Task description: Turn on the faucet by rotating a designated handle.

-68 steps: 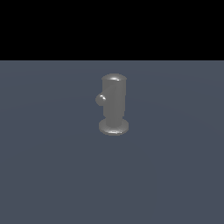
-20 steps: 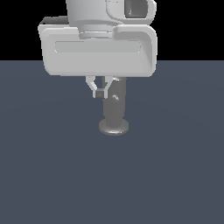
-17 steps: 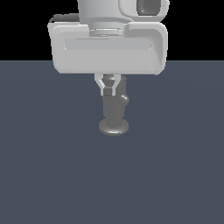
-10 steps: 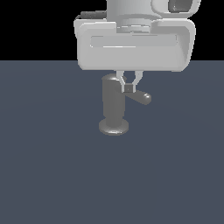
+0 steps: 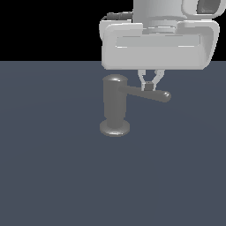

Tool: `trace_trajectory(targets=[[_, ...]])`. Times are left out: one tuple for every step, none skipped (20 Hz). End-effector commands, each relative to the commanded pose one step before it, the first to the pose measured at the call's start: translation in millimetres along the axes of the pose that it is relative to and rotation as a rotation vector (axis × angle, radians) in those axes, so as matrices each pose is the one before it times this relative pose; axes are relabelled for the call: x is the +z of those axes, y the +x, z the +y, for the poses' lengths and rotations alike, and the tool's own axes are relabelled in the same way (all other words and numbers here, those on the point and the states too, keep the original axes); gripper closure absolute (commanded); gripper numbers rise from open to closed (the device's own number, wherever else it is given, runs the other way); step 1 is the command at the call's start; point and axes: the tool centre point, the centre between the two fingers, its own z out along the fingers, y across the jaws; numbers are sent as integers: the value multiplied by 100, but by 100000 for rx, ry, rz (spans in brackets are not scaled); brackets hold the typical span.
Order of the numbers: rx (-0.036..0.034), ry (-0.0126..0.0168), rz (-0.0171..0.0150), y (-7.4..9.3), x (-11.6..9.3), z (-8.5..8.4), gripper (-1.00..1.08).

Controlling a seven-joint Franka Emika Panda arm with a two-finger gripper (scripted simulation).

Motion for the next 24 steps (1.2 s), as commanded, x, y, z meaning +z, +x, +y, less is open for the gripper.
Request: trace_trajectory(targets=[[3676,454,-5392,-1616,1947,2161,108],[-3122,-394,4776,1292,-1803,-1704,108],[66,5,-100,263,46,248,108],[66,6,-100,263,46,248,108],[66,6,-100,263,46,248,108],[66,6,-100,263,46,247,108],[66,6,-100,262,46,247,108],[71,7,-108,263,49,249,108],[66,6,-100,262,46,246,108],[66,6,-100,261,46,246,108],[76,7,-115,264,53,250,108],[66,7,-100,261,46,245,108],[65,7,-100,260,46,245,108],[65,7,-100,260,46,244,108],[65,7,-100,259,45,244,108],[65,7,-100,259,45,243,108],[65,7,-100,258,45,242,108],[65,7,-100,258,45,242,108],[65,8,-100,257,45,241,108],[65,8,-100,256,45,241,108],[65,8,-100,256,45,240,108],[65,8,-100,255,45,240,108],[53,7,-82,252,36,233,108],[65,8,-100,254,45,238,108]])
